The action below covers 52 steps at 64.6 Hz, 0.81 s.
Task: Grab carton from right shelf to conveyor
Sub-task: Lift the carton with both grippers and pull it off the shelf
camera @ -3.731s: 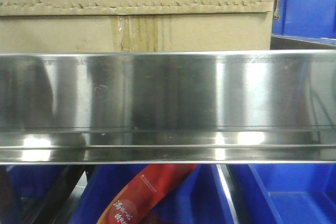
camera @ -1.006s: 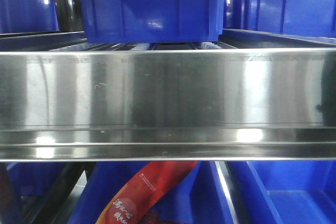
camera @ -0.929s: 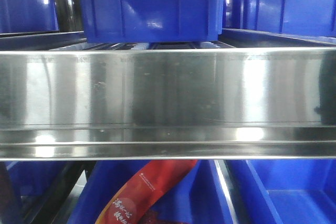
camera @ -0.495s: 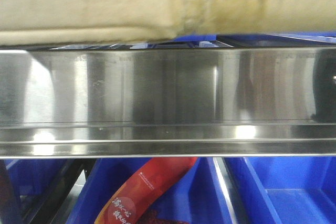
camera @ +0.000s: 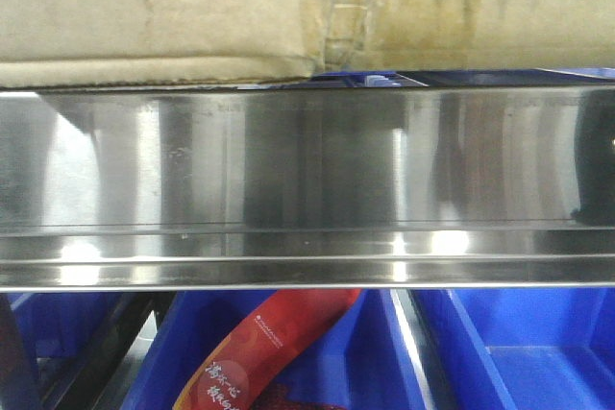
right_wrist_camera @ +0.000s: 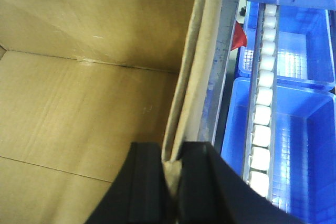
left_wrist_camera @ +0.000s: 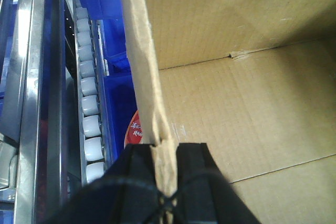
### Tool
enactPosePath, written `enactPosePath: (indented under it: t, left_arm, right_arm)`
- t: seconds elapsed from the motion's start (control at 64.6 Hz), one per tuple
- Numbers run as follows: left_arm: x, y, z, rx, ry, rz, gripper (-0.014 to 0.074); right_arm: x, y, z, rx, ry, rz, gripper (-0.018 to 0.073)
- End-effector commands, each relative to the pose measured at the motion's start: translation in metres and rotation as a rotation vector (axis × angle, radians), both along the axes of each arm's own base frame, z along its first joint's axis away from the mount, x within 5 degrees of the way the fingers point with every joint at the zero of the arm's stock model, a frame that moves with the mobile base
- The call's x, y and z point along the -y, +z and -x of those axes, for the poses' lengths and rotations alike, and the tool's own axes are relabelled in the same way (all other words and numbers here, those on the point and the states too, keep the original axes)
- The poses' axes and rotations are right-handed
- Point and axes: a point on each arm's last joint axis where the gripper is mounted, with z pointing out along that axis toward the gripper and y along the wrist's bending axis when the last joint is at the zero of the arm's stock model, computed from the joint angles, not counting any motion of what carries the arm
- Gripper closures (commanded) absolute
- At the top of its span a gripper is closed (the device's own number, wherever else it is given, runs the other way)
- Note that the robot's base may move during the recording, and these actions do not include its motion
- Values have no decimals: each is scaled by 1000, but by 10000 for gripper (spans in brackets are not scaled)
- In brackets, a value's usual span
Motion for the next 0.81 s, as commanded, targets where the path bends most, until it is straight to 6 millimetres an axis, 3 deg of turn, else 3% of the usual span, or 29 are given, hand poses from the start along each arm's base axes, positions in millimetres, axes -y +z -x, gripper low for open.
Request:
enactPosePath:
  t: [0.0,0.79]
  left_arm:
    - [-2,5,4,37,-8,-2,613]
    - [-2,5,4,38,-7,-4,613]
  right_arm:
    - [3,5,-1,61,-7,19,628]
    - [3,5,-1,63,-7,18,628]
